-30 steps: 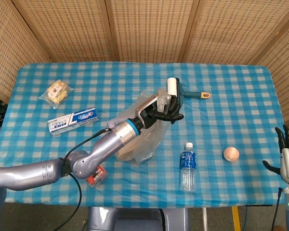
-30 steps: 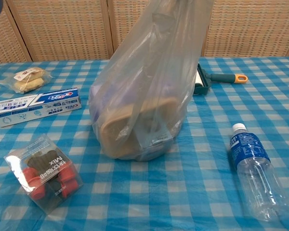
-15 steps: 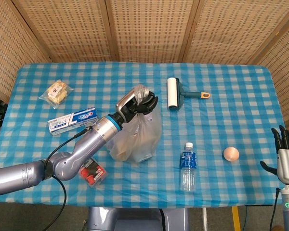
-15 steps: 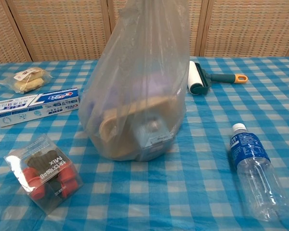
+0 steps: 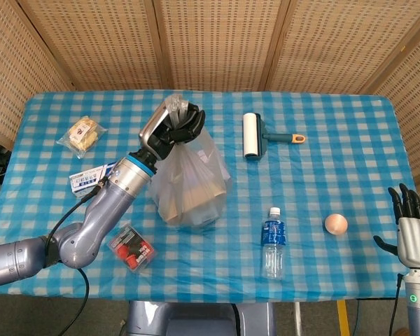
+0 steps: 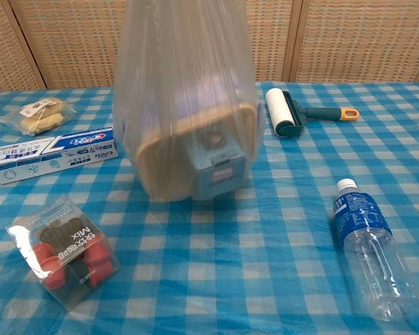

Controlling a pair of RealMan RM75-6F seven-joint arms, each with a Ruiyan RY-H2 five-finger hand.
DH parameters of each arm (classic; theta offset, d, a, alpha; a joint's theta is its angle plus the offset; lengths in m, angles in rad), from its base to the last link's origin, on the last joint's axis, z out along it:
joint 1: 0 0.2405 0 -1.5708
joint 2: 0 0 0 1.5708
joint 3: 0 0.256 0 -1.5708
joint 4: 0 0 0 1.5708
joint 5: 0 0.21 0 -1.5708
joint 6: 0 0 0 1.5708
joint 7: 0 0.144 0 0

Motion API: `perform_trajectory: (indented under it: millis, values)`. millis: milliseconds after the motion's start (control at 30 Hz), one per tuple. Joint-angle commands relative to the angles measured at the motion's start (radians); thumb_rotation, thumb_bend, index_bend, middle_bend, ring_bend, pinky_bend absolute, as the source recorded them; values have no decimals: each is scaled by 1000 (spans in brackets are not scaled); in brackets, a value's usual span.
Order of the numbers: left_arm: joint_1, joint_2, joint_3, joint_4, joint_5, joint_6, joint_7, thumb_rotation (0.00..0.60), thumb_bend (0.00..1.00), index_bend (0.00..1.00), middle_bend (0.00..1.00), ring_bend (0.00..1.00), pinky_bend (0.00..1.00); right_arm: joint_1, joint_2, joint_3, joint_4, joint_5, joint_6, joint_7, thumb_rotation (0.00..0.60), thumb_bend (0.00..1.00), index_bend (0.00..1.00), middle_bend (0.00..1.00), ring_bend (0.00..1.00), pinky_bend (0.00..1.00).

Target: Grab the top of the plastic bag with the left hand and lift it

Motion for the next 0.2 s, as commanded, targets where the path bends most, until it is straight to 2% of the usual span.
perform_trajectory:
  millis: [33, 200]
  values:
    - [-3, 43, -41, -35, -33, 10, 23, 600, 1000, 1000, 1000, 932, 1000, 0, 0, 2, 0, 1, 1, 0, 600, 0, 0, 0, 0, 0]
    - [-31, 102, -81, -71, -109, 10, 64, 600, 1000, 1000, 1000, 932, 1000, 0, 0, 3, -3, -2, 9, -6, 600, 0, 0, 0, 0, 0]
